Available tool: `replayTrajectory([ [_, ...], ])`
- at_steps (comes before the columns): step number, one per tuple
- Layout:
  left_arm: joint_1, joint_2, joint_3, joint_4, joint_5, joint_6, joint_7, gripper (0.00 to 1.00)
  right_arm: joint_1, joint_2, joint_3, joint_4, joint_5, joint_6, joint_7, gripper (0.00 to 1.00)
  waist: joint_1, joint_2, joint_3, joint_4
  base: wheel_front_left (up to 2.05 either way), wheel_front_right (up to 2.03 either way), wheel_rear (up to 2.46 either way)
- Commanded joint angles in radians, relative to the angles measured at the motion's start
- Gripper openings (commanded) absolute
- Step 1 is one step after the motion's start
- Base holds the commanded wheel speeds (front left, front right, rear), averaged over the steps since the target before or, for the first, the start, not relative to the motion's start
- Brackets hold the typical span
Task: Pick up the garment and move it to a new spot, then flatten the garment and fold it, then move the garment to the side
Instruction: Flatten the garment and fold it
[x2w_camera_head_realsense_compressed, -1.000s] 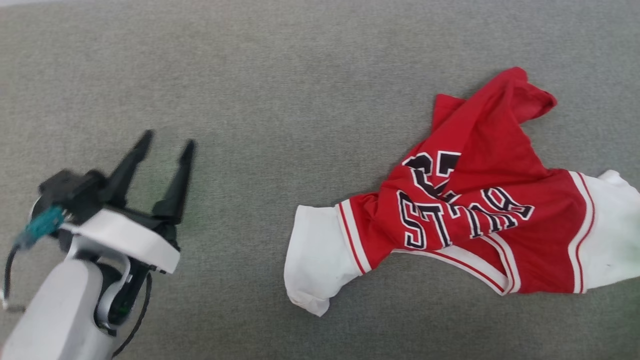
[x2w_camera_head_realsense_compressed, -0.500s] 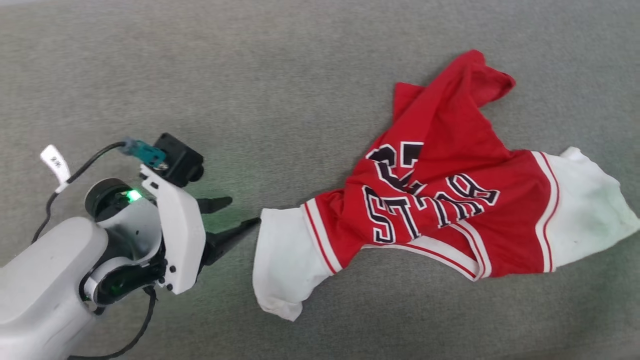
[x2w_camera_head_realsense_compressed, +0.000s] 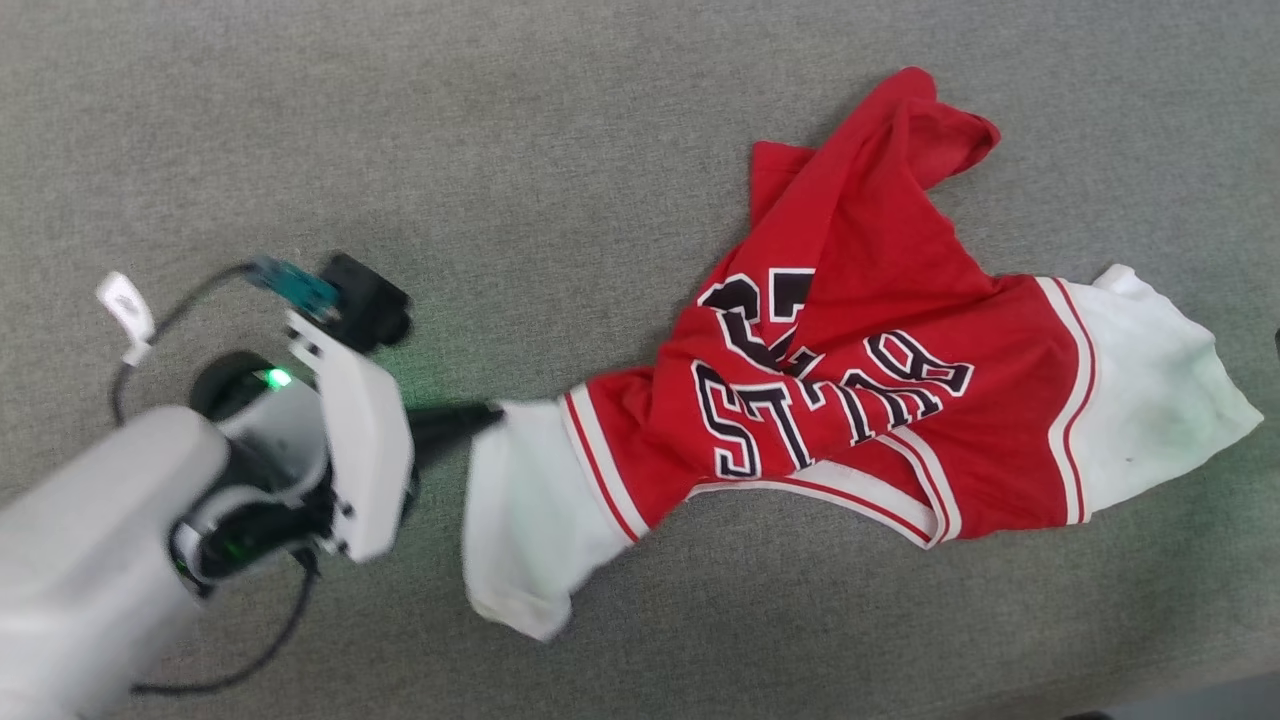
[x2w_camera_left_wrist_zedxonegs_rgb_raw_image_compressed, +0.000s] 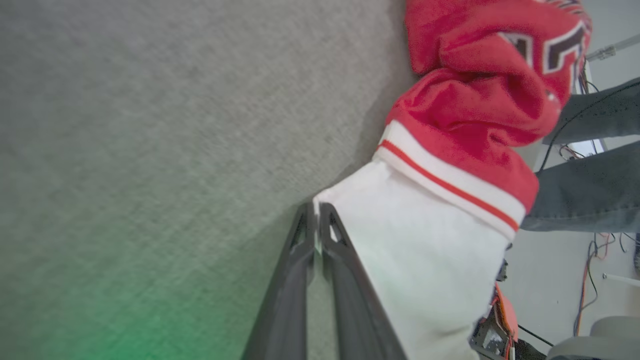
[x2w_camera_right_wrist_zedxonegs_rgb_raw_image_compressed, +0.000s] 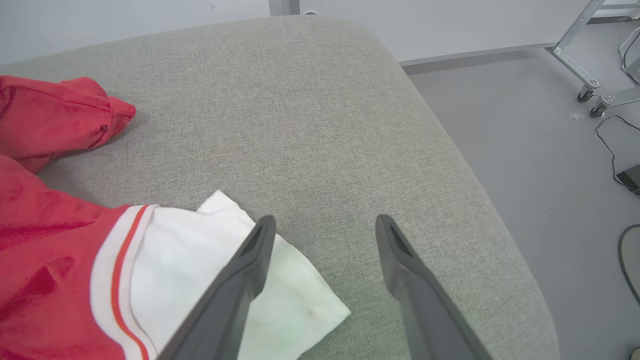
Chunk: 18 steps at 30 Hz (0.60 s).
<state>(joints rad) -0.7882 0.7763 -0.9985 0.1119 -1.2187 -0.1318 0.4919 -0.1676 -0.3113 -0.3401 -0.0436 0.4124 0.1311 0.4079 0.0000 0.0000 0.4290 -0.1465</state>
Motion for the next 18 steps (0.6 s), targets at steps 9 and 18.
replayTrajectory([
  [9,-0.161,0.077,0.087,0.236,0.029,0.003,-0.167,0.00,-0.051,0.013,0.029,0.021,-0.016,-0.001,-0.040,1.00,0.0000,0.0000,0.012,0.015,0.00,0.00,0.00],
  [18,-0.277,0.095,0.077,0.520,0.152,0.016,-0.220,0.00,-0.084,0.003,0.088,0.031,-0.026,-0.001,-0.052,1.00,0.0000,0.0000,0.020,0.002,0.00,0.00,0.00],
])
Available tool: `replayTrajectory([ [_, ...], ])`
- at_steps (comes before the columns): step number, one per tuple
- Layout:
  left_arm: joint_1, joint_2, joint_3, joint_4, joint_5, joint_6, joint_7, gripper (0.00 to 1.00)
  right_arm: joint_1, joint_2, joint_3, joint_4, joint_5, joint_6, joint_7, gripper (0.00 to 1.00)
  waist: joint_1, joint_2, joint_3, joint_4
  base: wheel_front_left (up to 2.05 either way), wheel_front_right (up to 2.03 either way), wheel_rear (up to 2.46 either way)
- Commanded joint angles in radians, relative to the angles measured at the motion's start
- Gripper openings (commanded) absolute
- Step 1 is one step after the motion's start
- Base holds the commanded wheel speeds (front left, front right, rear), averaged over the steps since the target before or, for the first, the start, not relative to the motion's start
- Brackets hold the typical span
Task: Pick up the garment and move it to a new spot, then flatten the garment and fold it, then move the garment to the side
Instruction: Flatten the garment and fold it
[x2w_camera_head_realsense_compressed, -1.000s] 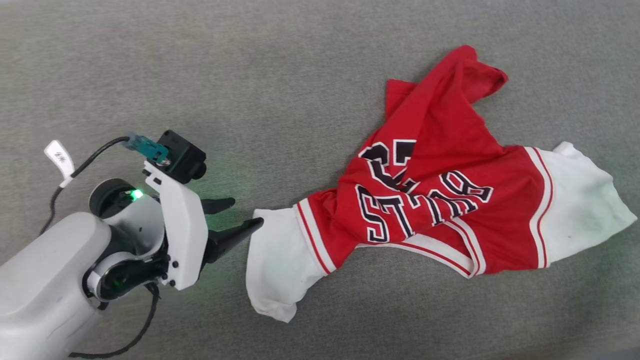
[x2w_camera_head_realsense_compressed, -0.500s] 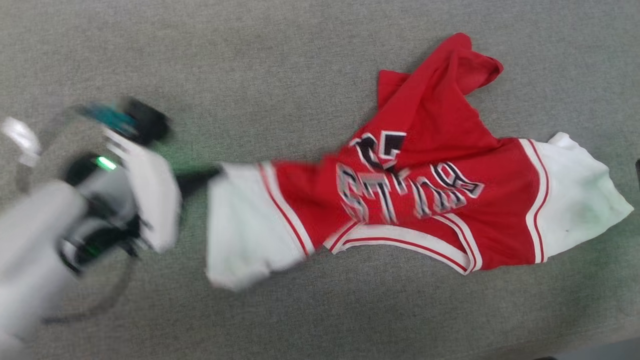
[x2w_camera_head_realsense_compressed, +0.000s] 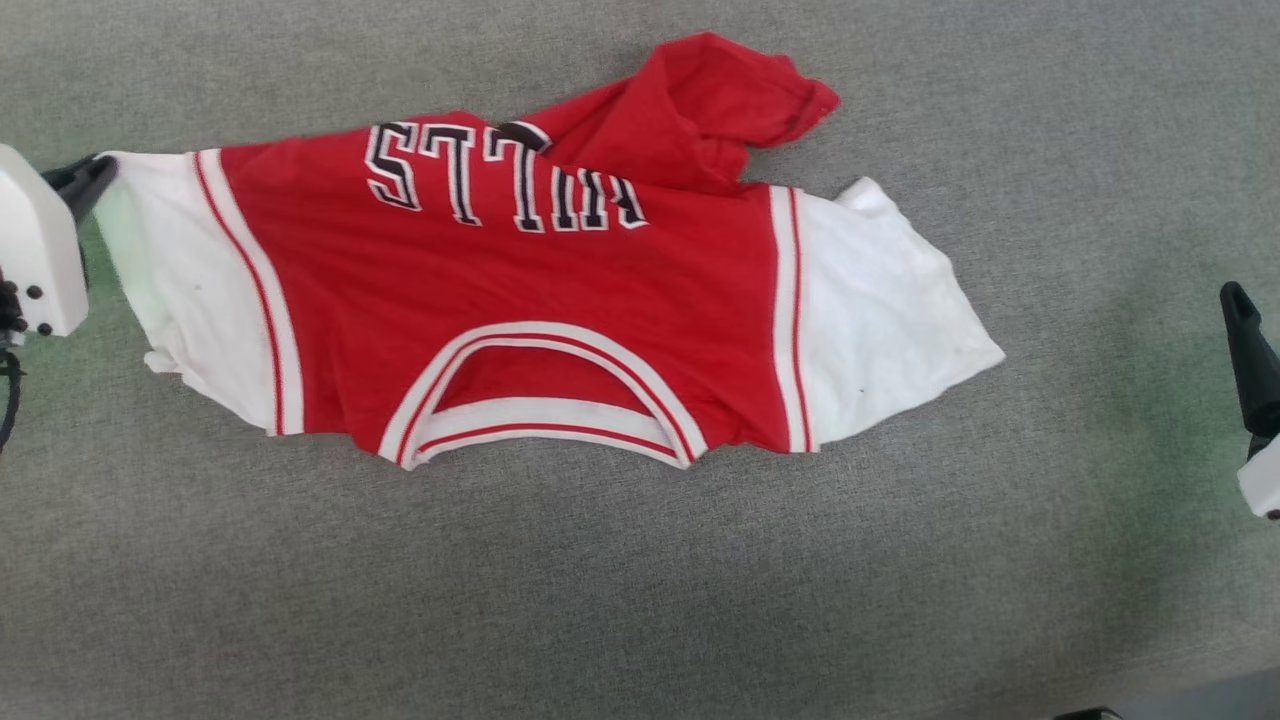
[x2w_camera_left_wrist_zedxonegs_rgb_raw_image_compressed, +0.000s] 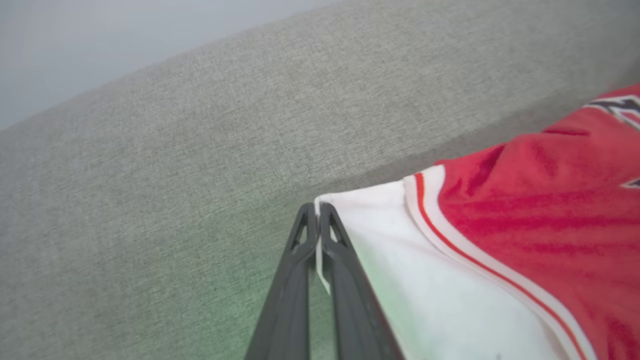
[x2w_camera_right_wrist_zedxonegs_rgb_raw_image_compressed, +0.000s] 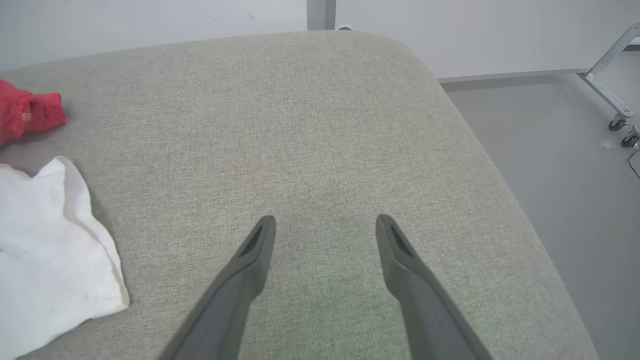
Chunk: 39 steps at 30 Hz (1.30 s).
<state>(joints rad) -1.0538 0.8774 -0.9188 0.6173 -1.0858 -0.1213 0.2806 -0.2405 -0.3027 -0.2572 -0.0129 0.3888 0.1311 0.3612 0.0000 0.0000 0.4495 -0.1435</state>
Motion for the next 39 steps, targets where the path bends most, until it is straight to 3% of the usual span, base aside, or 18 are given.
replayTrajectory([
  [1,-0.012,-0.009,-0.005,0.039,0.017,0.003,-0.015,0.00,-0.014,-0.007,0.011,0.001,-0.005,-0.001,-0.005,1.00,0.0000,0.0000,-0.001,-0.002,0.00,0.00,0.00],
  [4,0.001,-0.031,-0.011,0.084,0.007,-0.005,-0.049,0.01,-0.018,-0.014,0.035,-0.001,-0.011,-0.001,-0.004,1.00,0.0000,0.0000,-0.007,-0.001,0.00,0.00,0.00],
  [5,0.008,-0.038,-0.018,0.094,0.009,-0.007,-0.064,0.27,-0.017,-0.017,0.047,0.000,-0.011,-0.001,-0.002,1.00,0.0000,0.0000,-0.012,0.001,0.00,0.00,0.00],
  [6,0.014,-0.041,-0.023,0.102,0.016,-0.007,-0.082,0.75,-0.016,-0.020,0.057,0.001,-0.013,-0.001,0.001,1.00,0.0000,0.0000,-0.017,0.003,0.00,0.00,0.00],
  [7,0.021,-0.047,-0.027,0.111,0.020,-0.008,-0.105,1.00,-0.015,-0.025,0.070,0.001,-0.014,-0.001,0.004,1.00,0.0000,0.0000,-0.024,0.007,0.00,0.00,0.00],
  [14,0.100,-0.099,-0.024,0.146,0.027,-0.009,-0.307,1.00,0.003,-0.091,0.189,-0.018,-0.014,-0.001,0.048,1.00,0.0000,0.0000,-0.073,0.049,0.00,0.00,0.00],
  [18,0.183,-0.165,-0.003,0.159,0.024,0.015,-0.482,1.00,0.020,-0.172,0.292,-0.045,0.011,-0.001,0.104,1.00,0.0000,0.0000,-0.106,0.103,0.00,0.00,0.00],
  [21,0.241,-0.219,0.040,0.141,0.023,0.048,-0.540,1.00,0.027,-0.242,0.370,-0.071,0.038,-0.001,0.160,1.00,0.0000,0.0000,-0.125,0.150,0.00,0.00,0.00],
  [26,0.384,-0.300,0.258,-0.017,0.161,0.123,-0.546,1.00,0.020,-0.366,0.493,-0.109,0.086,-0.001,0.258,1.00,0.0000,0.0000,-0.137,0.228,0.00,0.00,0.00],
  [29,0.503,-0.359,0.405,-0.139,0.277,0.146,-0.547,1.00,0.002,-0.423,0.554,-0.127,0.109,-0.001,0.307,1.00,0.0000,0.0000,-0.139,0.262,0.00,0.00,0.00],
  [32,0.658,-0.432,0.549,-0.248,0.408,0.138,-0.547,1.00,-0.019,-0.476,0.625,-0.126,0.134,-0.001,0.359,1.00,0.0000,0.0000,-0.139,0.293,0.00,0.00,0.00],
  [39,0.790,-0.544,0.692,-0.343,0.543,0.094,-0.547,1.00,-0.047,-0.544,0.721,-0.072,0.149,-0.002,0.405,1.00,0.0000,0.0000,-0.115,0.341,0.00,0.00,0.00],
])
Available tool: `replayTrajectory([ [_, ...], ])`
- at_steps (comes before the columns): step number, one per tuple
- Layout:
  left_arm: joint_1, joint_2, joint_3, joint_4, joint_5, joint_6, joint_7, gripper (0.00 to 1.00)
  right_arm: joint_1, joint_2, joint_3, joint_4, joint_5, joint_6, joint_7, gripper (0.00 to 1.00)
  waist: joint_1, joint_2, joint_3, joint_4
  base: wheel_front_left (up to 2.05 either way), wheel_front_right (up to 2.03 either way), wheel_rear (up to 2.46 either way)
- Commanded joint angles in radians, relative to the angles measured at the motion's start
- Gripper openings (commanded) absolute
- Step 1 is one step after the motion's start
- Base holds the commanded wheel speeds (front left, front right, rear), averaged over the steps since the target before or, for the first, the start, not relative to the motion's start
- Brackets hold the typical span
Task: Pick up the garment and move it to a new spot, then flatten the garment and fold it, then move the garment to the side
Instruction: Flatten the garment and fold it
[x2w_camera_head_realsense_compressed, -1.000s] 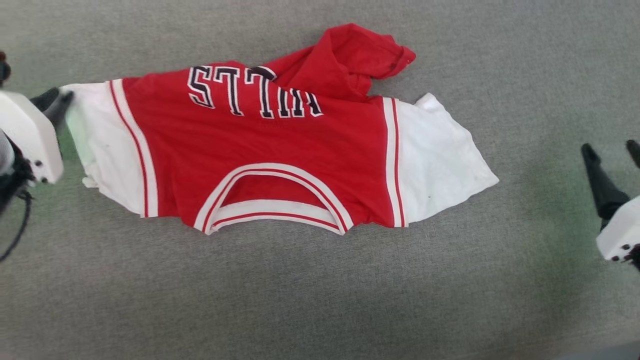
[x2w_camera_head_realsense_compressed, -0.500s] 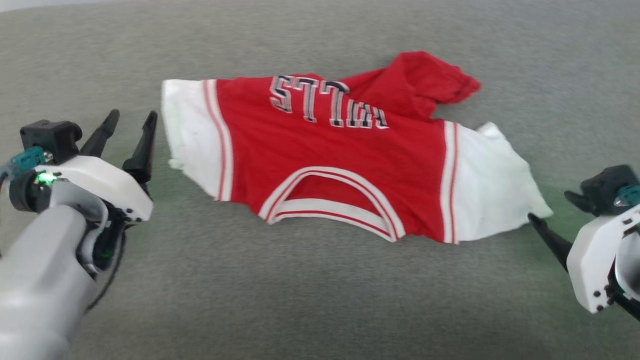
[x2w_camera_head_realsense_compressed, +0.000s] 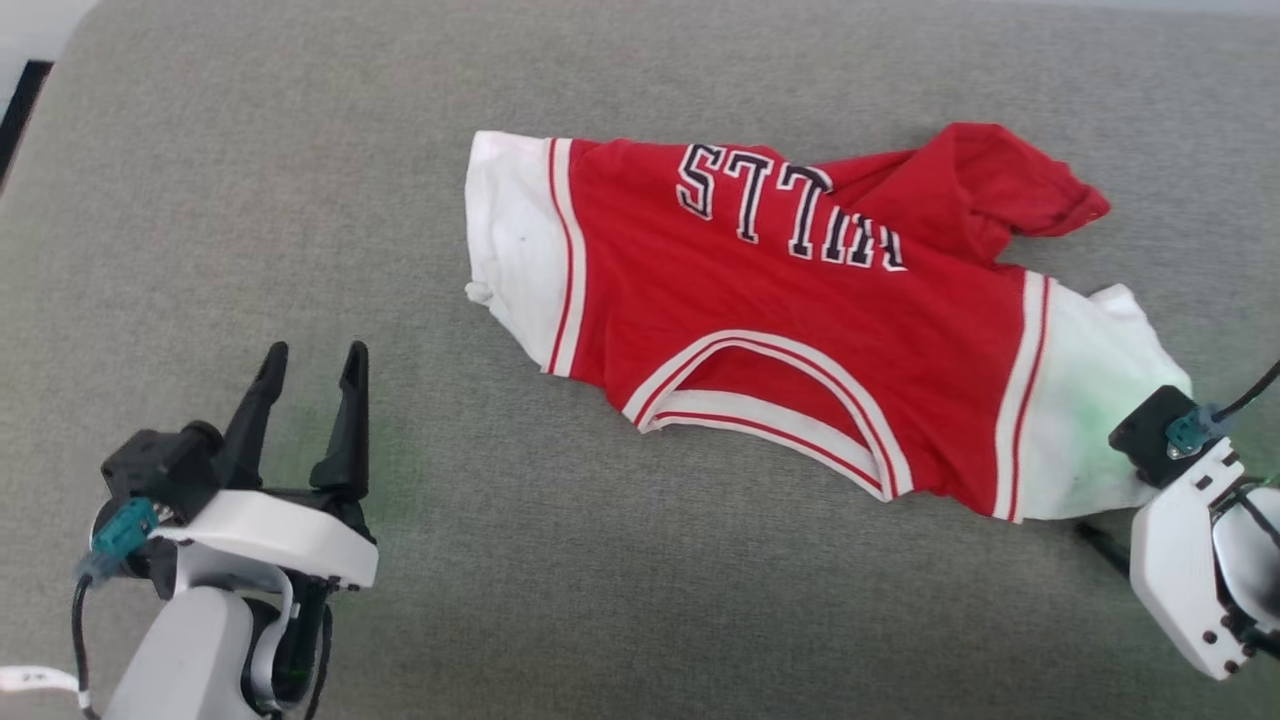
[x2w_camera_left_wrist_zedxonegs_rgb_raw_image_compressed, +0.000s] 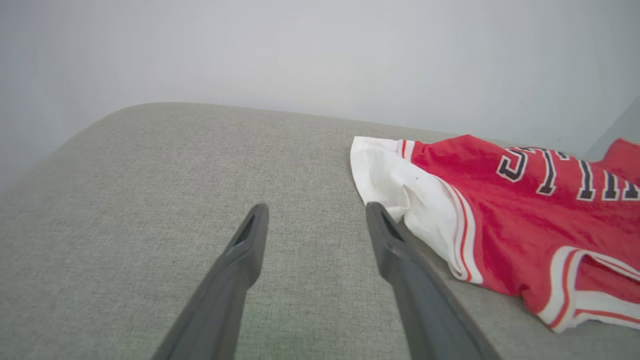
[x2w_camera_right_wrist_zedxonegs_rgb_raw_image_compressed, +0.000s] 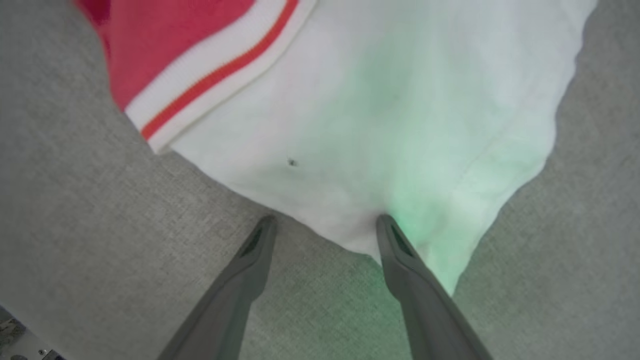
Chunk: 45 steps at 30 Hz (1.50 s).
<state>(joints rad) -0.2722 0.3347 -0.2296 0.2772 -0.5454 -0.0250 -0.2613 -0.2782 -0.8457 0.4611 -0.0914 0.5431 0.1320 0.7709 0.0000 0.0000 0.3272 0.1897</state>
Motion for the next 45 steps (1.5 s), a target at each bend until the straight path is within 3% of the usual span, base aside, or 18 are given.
replayTrajectory([
  [1,0.016,-0.012,0.018,-0.010,0.017,-0.010,-0.005,1.00,-0.010,-0.004,0.011,0.019,-0.010,-0.003,-0.007,1.00,0.0000,0.0000,0.013,0.012,0.00,0.00,0.00],
  [6,0.029,-0.040,0.069,-0.032,0.074,-0.046,-0.005,1.00,-0.029,0.018,0.031,0.076,-0.024,-0.004,-0.040,1.00,0.0000,0.0000,0.038,0.018,0.00,0.00,0.00],
  [7,0.026,-0.041,0.075,-0.036,0.085,-0.053,-0.005,1.00,-0.032,0.022,0.035,0.088,-0.028,-0.004,-0.044,0.60,0.0000,0.0000,0.042,0.017,0.00,0.00,0.00],
  [8,0.020,-0.041,0.080,-0.041,0.094,-0.060,-0.005,1.00,-0.035,0.025,0.040,0.098,-0.033,-0.005,-0.046,0.40,0.0000,0.0000,0.045,0.016,0.00,0.00,0.00],
  [9,0.014,-0.039,0.083,-0.045,0.100,-0.067,-0.005,1.00,-0.038,0.028,0.043,0.108,-0.037,-0.005,-0.047,0.12,0.0000,0.0000,0.047,0.014,0.00,0.00,0.00],
  [10,0.008,-0.030,0.079,-0.048,0.108,-0.075,-0.005,1.00,-0.041,0.032,0.045,0.117,-0.039,-0.005,-0.047,0.00,0.0000,0.0000,0.048,0.011,0.00,0.00,0.00],
  [13,-0.024,0.020,0.030,-0.059,0.134,-0.097,-0.004,1.00,-0.045,0.044,0.048,0.132,-0.041,-0.005,-0.042,0.00,0.0000,0.0000,0.050,0.000,0.00,0.00,0.00],
  [15,-0.070,0.086,-0.035,-0.077,0.150,-0.104,0.027,1.00,-0.053,0.051,0.045,0.133,-0.042,-0.004,-0.043,0.00,0.0000,0.0000,0.053,-0.009,0.00,0.00,0.00],
  [18,-0.164,0.225,-0.250,-0.141,0.096,-0.106,0.129,1.00,-0.076,0.063,0.039,0.131,-0.050,-0.004,-0.046,0.00,0.0000,0.0000,0.062,-0.023,0.00,0.00,0.00],
  [19,-0.164,0.225,-0.250,-0.141,0.096,-0.106,0.129,1.00,-0.076,0.063,0.039,0.131,-0.050,-0.004,-0.046,0.00,0.0000,0.0000,0.062,-0.023,0.00,0.00,0.00],
  [22,-0.311,0.387,-0.492,-0.227,-0.022,-0.103,0.252,1.00,-0.099,0.075,0.042,0.128,-0.055,-0.005,-0.041,0.00,0.0000,0.0000,0.078,-0.039,0.00,0.00,0.00],
  [25,-0.484,0.505,-0.712,-0.276,-0.119,-0.104,0.370,1.00,-0.131,0.085,0.048,0.124,-0.065,-0.005,-0.041,0.00,0.0000,0.0000,0.104,-0.059,0.00,0.00,0.00],
  [30,-0.735,0.572,-0.977,-0.255,-0.263,-0.104,0.478,1.00,-0.166,0.110,0.064,0.134,-0.078,-0.006,-0.041,0.00,0.0000,0.0000,0.140,-0.087,0.00,0.00,0.00],
  [32,-0.806,0.577,-1.026,-0.236,-0.285,-0.104,0.495,1.00,-0.178,0.118,0.074,0.139,-0.080,-0.006,-0.042,0.00,0.0000,0.0000,0.152,-0.098,0.00,0.00,0.00],
  [35,-0.841,0.581,-1.051,-0.208,-0.293,-0.104,0.523,1.00,-0.192,0.129,0.083,0.150,-0.082,-0.006,-0.046,0.00,0.0000,0.0000,0.165,-0.111,0.00,0.00,0.00],
  [45,-0.759,0.608,-1.058,-0.165,-0.175,-0.103,0.640,1.00,-0.226,0.147,0.116,0.192,-0.079,-0.011,-0.072,0.00,0.0000,0.0000,0.194,-0.138,0.00,0.00,0.00],
])
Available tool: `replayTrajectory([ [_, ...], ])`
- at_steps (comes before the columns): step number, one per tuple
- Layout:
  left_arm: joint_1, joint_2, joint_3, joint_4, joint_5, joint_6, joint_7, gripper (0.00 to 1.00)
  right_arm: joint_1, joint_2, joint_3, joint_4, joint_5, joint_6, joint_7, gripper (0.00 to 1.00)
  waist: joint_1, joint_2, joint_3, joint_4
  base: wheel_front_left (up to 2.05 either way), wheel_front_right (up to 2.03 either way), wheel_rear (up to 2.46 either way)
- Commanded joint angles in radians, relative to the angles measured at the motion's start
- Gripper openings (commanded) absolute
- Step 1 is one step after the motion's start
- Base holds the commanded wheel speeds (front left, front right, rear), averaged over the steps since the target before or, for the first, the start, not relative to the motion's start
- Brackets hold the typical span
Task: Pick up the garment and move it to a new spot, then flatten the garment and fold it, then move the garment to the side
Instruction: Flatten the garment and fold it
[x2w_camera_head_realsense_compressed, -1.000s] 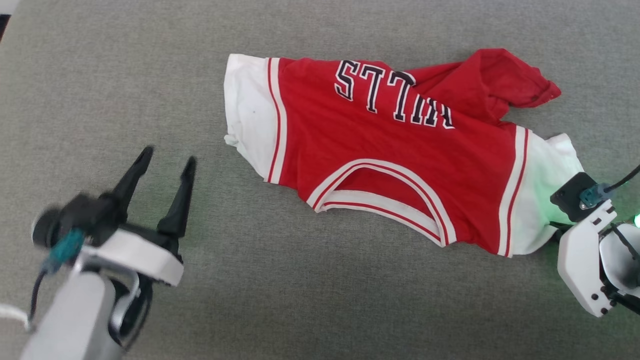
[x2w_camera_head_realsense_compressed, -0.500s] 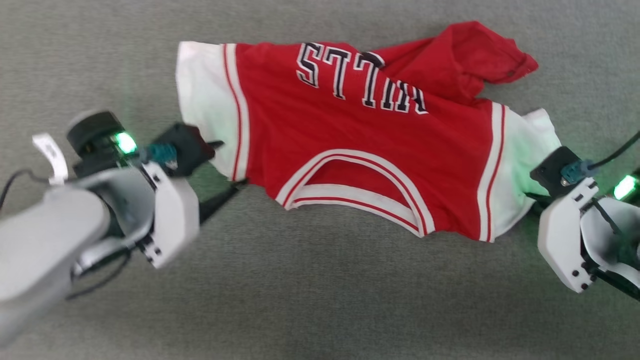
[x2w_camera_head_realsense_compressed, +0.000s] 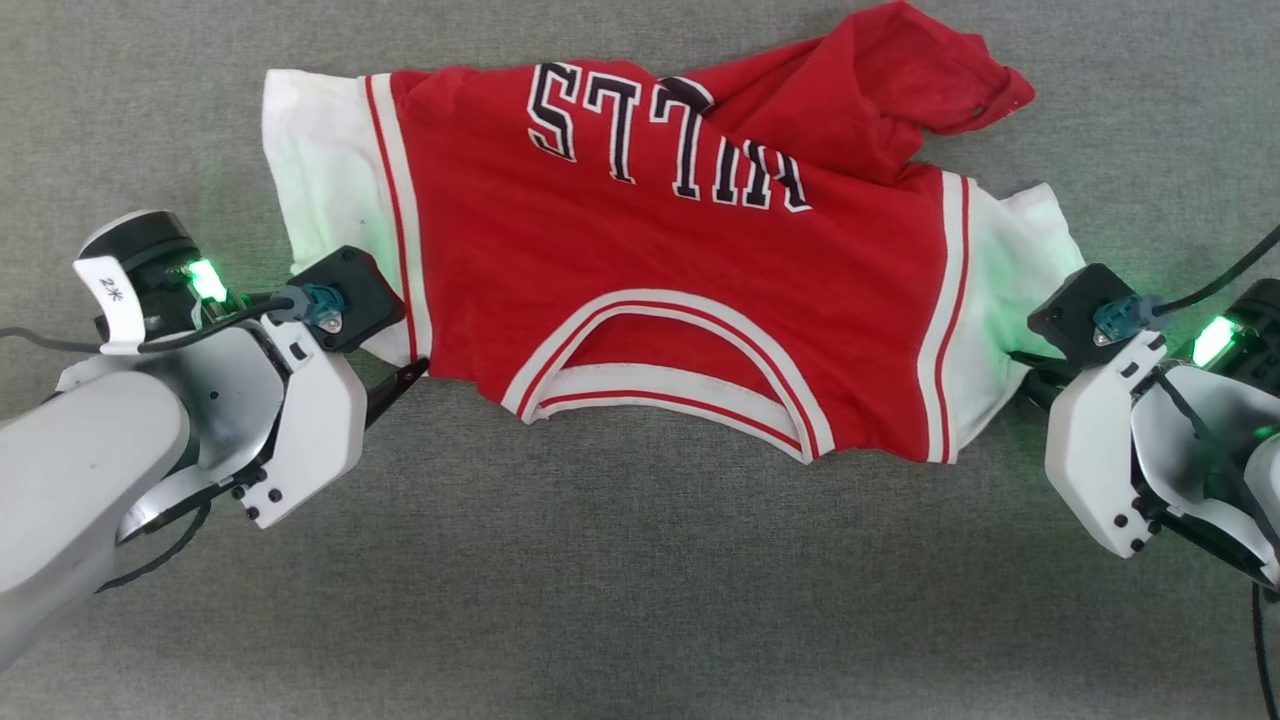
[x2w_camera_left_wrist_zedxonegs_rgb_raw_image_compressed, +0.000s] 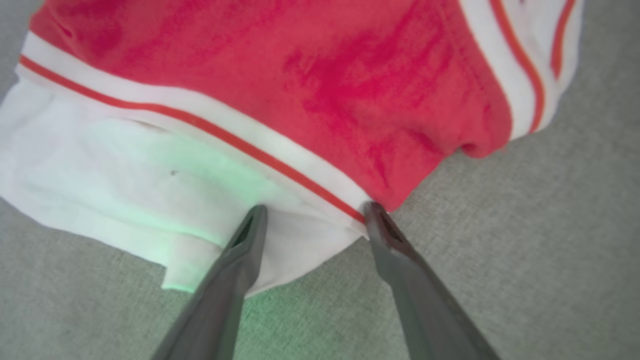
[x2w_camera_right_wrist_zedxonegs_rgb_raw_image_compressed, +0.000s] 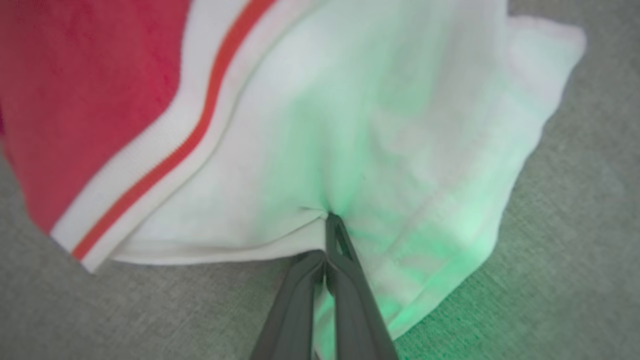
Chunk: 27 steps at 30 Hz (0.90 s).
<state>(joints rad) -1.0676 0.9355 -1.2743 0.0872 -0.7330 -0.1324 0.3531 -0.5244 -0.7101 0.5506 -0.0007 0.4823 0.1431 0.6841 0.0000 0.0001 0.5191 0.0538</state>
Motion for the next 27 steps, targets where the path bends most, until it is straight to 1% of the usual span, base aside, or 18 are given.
replayTrajectory([
  [1,0.043,0.007,-0.015,0.030,0.021,0.004,0.035,1.00,0.017,0.014,0.028,0.102,-0.018,-0.023,0.016,0.00,0.0000,-0.0001,0.004,-0.003,0.00,0.00,0.00],
  [3,0.054,0.001,-0.017,0.039,0.035,0.004,0.045,1.00,0.011,0.019,0.030,0.104,-0.016,-0.023,0.015,0.00,0.0000,-0.0001,0.008,-0.005,0.00,0.00,0.00],
  [4,0.061,-0.002,-0.019,0.044,0.036,0.004,0.053,0.93,0.010,0.020,0.031,0.105,-0.016,-0.023,0.015,0.00,0.0000,-0.0001,0.009,-0.006,0.00,0.00,0.00],
  [6,0.066,-0.012,-0.021,0.054,0.025,0.004,0.055,0.55,0.007,0.023,0.032,0.108,-0.015,-0.023,0.014,0.00,0.0000,-0.0001,0.012,-0.008,0.00,0.00,0.00],
  [7,0.067,-0.017,-0.021,0.060,0.019,0.004,0.055,0.15,0.006,0.025,0.033,0.109,-0.015,-0.023,0.012,0.00,0.0000,-0.0001,0.012,-0.009,0.00,0.00,0.00],
  [8,0.068,-0.022,-0.021,0.065,0.015,0.005,0.053,0.00,0.005,0.027,0.031,0.110,-0.015,-0.023,0.009,0.00,0.0000,-0.0001,0.011,-0.010,0.00,0.00,0.00],
  [13,0.059,-0.033,-0.019,0.090,-0.054,0.005,0.010,0.00,0.000,0.039,-0.009,0.109,-0.031,-0.023,-0.035,0.00,0.0000,-0.0001,-0.005,-0.016,0.00,0.00,0.00],
  [15,0.049,-0.039,-0.015,0.100,-0.082,0.005,-0.029,0.00,-0.003,0.043,-0.040,0.104,-0.037,-0.023,-0.067,0.00,0.0000,-0.0001,-0.019,-0.018,0.00,0.00,0.00],
  [17,0.035,-0.047,-0.010,0.108,-0.130,0.005,-0.091,0.00,0.004,0.052,-0.078,0.093,-0.044,-0.023,-0.104,0.00,0.0000,-0.0001,-0.037,-0.019,0.00,0.00,0.00],
  [18,0.035,-0.047,-0.010,0.108,-0.130,0.005,-0.091,0.00,0.004,0.052,-0.078,0.093,-0.044,-0.023,-0.104,0.00,0.0000,-0.0001,-0.037,-0.019,0.00,0.00,0.00],
  [22,0.012,-0.044,-0.006,0.104,-0.225,0.004,-0.232,0.00,0.039,0.082,-0.176,0.037,-0.051,-0.015,-0.172,0.00,0.0000,-0.0001,-0.073,-0.019,0.00,0.00,0.00],
  [27,-0.007,-0.037,0.006,0.055,-0.376,0.004,-0.428,0.00,0.096,0.118,-0.347,-0.067,-0.068,-0.015,-0.211,0.00,0.0000,-0.0001,-0.093,-0.012,0.00,0.00,0.00],
])
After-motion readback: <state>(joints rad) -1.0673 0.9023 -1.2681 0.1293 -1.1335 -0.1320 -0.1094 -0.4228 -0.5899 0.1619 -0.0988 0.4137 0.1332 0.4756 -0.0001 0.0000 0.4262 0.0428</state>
